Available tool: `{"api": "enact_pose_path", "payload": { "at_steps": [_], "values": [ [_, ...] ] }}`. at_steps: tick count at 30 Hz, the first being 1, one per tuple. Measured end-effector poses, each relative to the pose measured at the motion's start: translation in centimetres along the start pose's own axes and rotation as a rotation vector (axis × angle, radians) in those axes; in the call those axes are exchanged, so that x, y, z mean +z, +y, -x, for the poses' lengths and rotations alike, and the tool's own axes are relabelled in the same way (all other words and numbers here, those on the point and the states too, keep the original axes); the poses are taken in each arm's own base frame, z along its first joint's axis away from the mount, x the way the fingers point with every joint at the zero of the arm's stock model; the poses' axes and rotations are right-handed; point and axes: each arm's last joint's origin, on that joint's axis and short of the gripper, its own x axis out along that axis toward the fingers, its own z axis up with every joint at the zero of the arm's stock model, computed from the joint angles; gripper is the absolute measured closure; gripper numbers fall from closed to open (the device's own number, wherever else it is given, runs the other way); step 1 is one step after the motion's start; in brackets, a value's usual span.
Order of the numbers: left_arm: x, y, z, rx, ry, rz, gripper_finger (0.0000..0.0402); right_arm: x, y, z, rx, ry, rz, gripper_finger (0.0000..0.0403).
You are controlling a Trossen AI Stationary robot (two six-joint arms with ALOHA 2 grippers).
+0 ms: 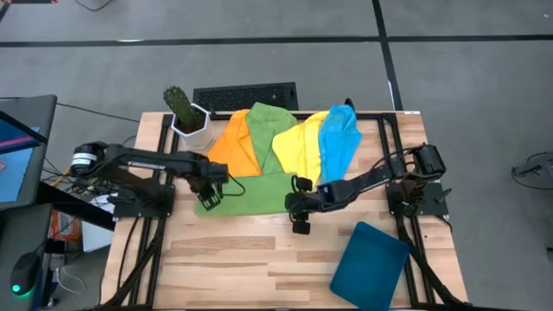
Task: Fold microfiber towels
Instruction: Fold the right green microfiber towel
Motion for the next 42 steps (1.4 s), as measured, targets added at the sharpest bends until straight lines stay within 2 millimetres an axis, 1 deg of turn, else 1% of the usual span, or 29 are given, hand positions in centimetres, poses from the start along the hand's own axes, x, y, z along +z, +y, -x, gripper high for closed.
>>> {"api": "enact_pose_path", "payload": {
  "at_steps": [4,8,13,19,22,25,28,31,32,34,36,38,40,42],
  "values": [
    [-1.5,-2.1,-0.7,-0.037,-0.052,0.006,0.03,-0.6,-0.1,-0.3,-0.001,-0.013,-0.033,0.0271],
    [-3.3,-3.5,-1.7,0.003,-0.1,0.019,0.0321,-0.8,0.2,-0.3,0.007,-0.011,-0.051,0.0278],
    [-5.4,-4.2,-2.9,0.039,-0.124,0.083,0.0347,-1.0,1.1,-0.1,0.024,-0.01,-0.052,0.028],
    [-7.8,-4.7,-5.0,-0.01,-0.122,0.135,0.0372,-1.3,2.4,0.2,0.045,-0.011,-0.061,0.0281],
    [-8.7,-5.0,-5.5,-0.029,-0.152,0.167,0.038,-1.4,2.8,0.2,0.049,-0.012,-0.081,0.0282],
    [-9.3,-5.3,-5.6,-0.03,-0.18,0.179,0.0383,-1.4,3.2,0.3,0.05,-0.019,-0.081,0.0282],
    [-9.7,-5.7,-5.5,-0.049,-0.189,0.188,0.0384,-1.0,3.2,0.4,-0.06,-0.095,-0.077,0.0282],
    [-10.1,-5.8,-5.5,-0.052,-0.194,0.192,0.0385,-0.9,2.3,0.3,-0.163,-0.104,-0.077,0.0282],
    [-10.2,-5.9,-5.5,-0.055,-0.193,0.194,0.0385,-1.0,2.0,0.2,-0.172,-0.092,-0.084,0.0282],
    [-10.4,-6.0,-5.5,-0.058,-0.192,0.195,0.0385,-1.4,1.6,-0.6,-0.179,-0.069,-0.11,0.0282],
    [-10.7,-6.0,-5.5,-0.062,-0.191,0.201,0.0385,-2.3,1.4,-0.9,-0.177,-0.019,-0.109,0.0282],
    [-10.9,-6.1,-5.5,-0.068,-0.187,0.206,0.0385,-2.2,1.7,-1.5,-0.147,-0.037,-0.134,0.0282],
    [-11.1,-6.3,-5.5,-0.077,-0.186,0.206,0.0385,-2.9,1.9,-1.8,-0.146,-0.009,-0.141,0.0282],
    [-11.3,-6.5,-5.5,-0.094,-0.178,0.198,0.0385,-2.9,2.4,-2.1,-0.135,-0.016,-0.154,0.0282]
  ]
}}
